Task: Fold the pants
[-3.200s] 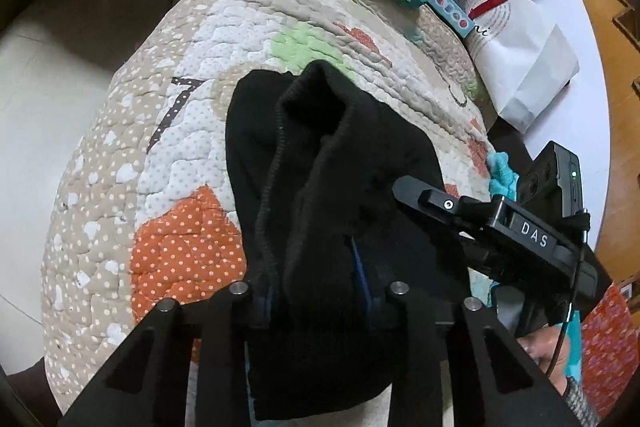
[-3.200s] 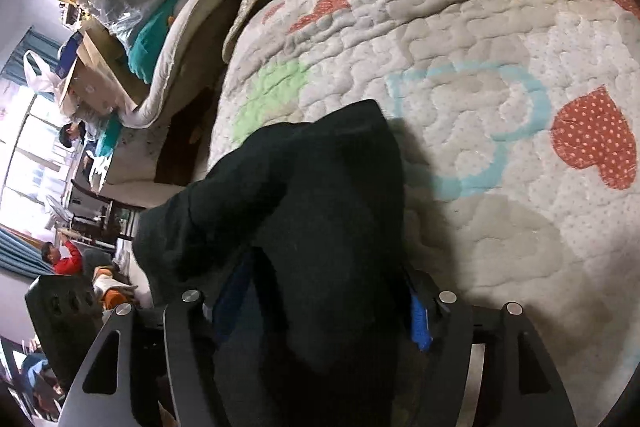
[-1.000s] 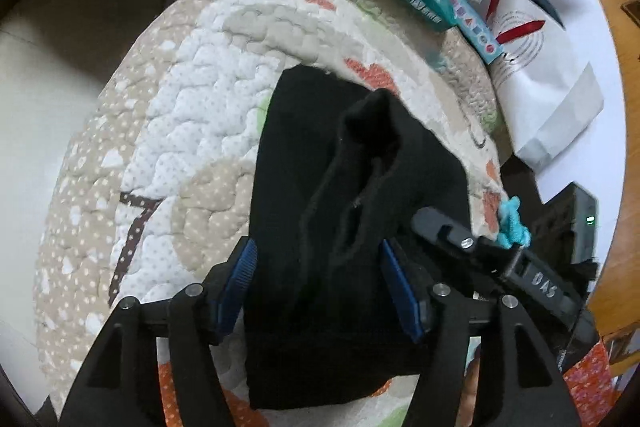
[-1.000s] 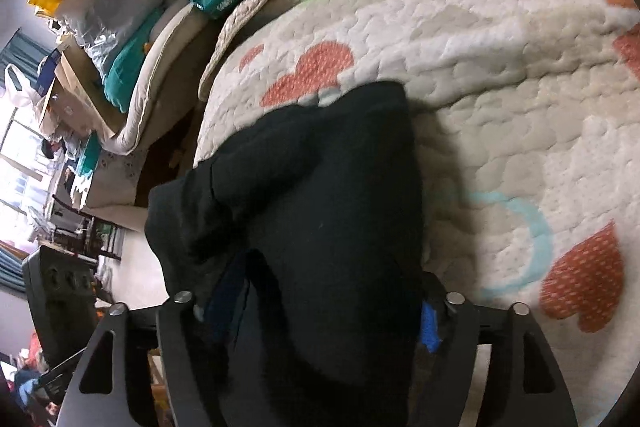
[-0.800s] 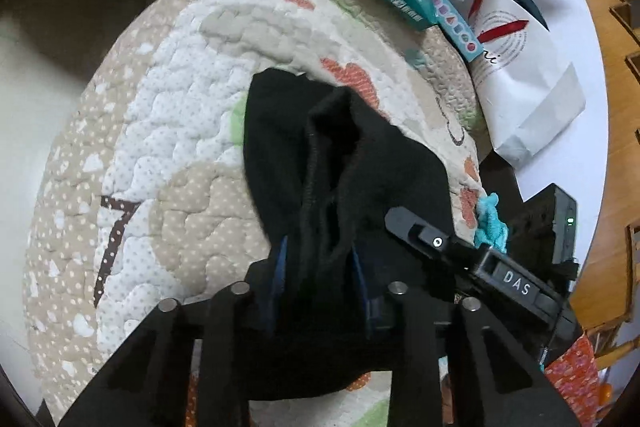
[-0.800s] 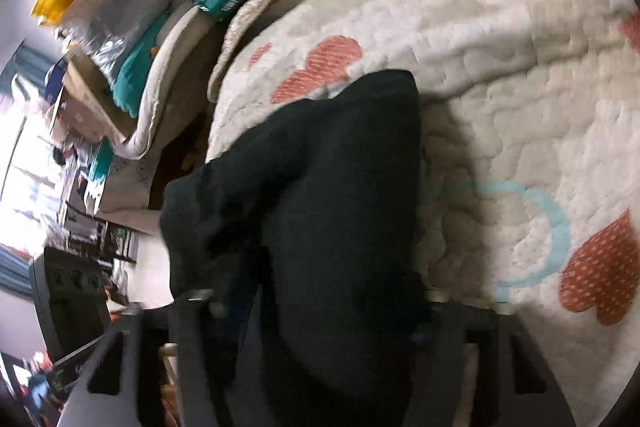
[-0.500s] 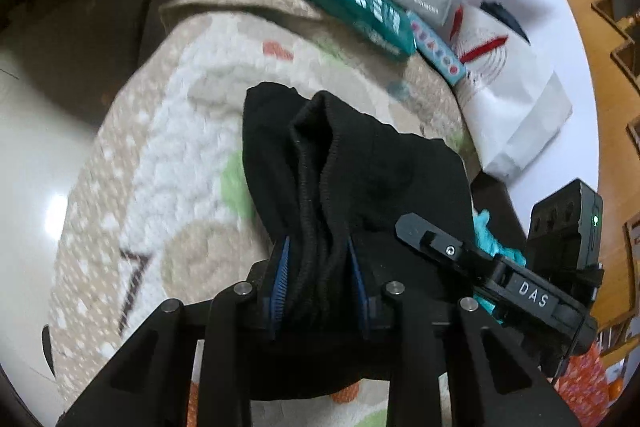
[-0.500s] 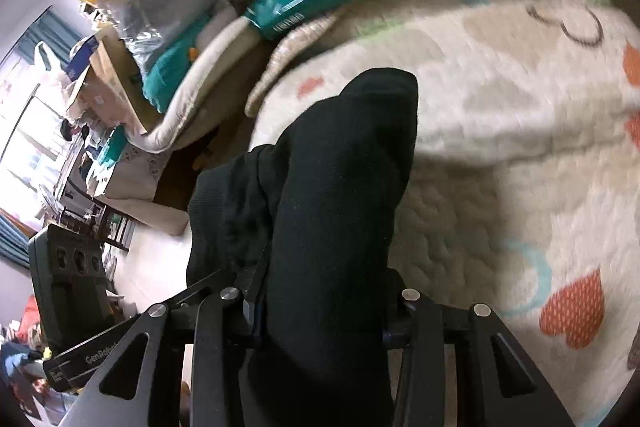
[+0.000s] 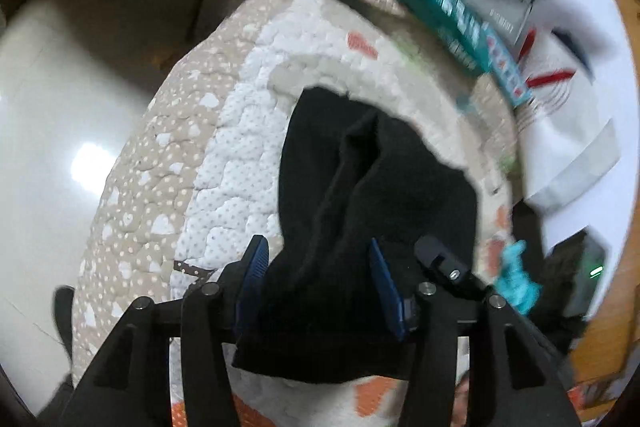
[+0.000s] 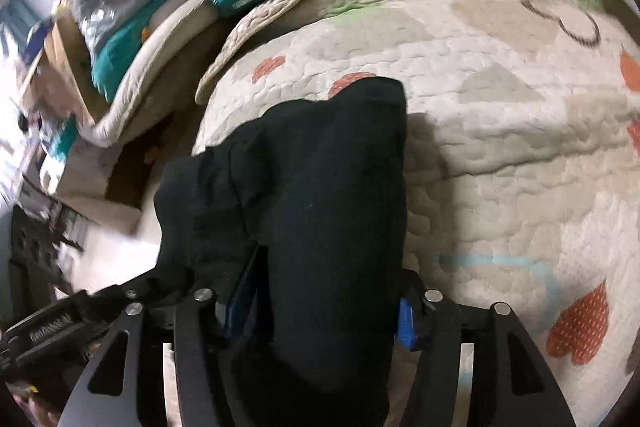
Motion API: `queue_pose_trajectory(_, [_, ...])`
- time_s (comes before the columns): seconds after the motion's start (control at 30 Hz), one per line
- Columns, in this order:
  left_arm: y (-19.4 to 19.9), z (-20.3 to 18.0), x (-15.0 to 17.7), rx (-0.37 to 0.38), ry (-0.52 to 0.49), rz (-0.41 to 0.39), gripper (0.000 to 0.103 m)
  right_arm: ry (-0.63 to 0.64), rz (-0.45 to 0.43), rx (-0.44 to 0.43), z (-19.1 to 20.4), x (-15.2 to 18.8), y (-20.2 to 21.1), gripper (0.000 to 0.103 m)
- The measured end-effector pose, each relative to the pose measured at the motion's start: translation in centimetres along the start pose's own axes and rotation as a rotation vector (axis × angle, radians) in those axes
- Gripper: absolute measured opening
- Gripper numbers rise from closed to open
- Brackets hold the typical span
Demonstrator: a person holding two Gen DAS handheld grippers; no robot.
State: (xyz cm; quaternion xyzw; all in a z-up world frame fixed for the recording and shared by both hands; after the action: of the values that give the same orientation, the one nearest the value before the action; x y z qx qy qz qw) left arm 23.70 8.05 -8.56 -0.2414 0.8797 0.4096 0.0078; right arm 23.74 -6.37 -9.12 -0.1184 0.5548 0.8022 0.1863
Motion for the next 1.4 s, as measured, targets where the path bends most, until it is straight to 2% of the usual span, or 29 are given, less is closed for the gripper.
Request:
queue_pose_trajectory(0.1, [1.4,0.6,-1.0,0.007,0.028,-0.061,0.053,0.009,-0.063,-0.001,-0.1,-0.3,2.5,0.064])
queue_pose_trajectory(0.23, [0.5,1.6,-1.1,-0.073,0.023,-0.065,0.053,0.045,-0.122,0.000,0.4,1.0,4.9,0.064])
queue_pose_trajectory(0.33, [-0.4,1.8,-0.9,-0.180,-0.050,-0.070,0.053,0.061,-0.105,0.006,0.9,2.7,4.6,0.064])
queue_pose_trajectory(0.47, [-0.6,1.4,-0.9,-0.275,-0.149,-0.085,0.053,0.123,-0.070,0.088,0.7,3.9,3.1,0.066])
queue_pose_trajectory(0.6, [0.4,1.4,-0.9,-0.237,-0.125,-0.085,0.053,0.091,-0.104,0.051,0.3,3.5,5.4,0.066])
queue_pose_trajectory(0.7, [2.1,1.6,-0.3,-0.188,-0.103,-0.101,0.053,0.131,-0.145,0.061,-0.1,4.6,8.6,0.066])
queue_pose_trajectory(0.8, [3.7,1.5,1.4,-0.188,-0.119,-0.128,0.053,0.187,-0.170,0.092,-0.8,7.1,11.2,0.067])
queue_pose_trajectory(0.97, [6.1,1.4,6.0,-0.249,-0.195,-0.188,0.053,0.219,-0.185,0.116,-2.2,12.3,13.5,0.067])
queue_pose_trajectory(1.17, [8.8,1.4,13.1,-0.385,-0.344,-0.291,0.053,0.156,-0.187,0.100,-3.7,16.4,14.4,0.067])
queue_pose_trajectory(1.23, [9.9,1.6,14.9,-0.405,-0.364,-0.325,0.057,0.153,-0.188,0.111,-3.8,17.3,14.5,0.067])
queue_pose_trajectory(1.3, [11.3,1.9,16.2,-0.433,-0.370,-0.376,0.066,0.148,-0.195,0.114,-3.8,18.0,14.6,0.067])
queue_pose_trajectory(1.4, [13.0,2.3,17.4,-0.459,-0.379,-0.439,0.073,0.135,-0.197,0.108,-3.6,19.0,14.7,0.067])
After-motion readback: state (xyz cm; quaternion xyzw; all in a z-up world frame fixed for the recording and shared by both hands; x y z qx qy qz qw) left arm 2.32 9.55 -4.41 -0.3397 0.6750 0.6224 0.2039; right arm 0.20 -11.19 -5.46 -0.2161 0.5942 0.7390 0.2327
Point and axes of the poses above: each gripper's, at about its wrist camera, not at the fingertips, and y roughly against the way its jaws point, z to its left, x to its underside, the point moved 8 cm from there along -y, roughly the way its jaws point, and after that the axes turned 3 degrees about x, right-handed, at the moved point
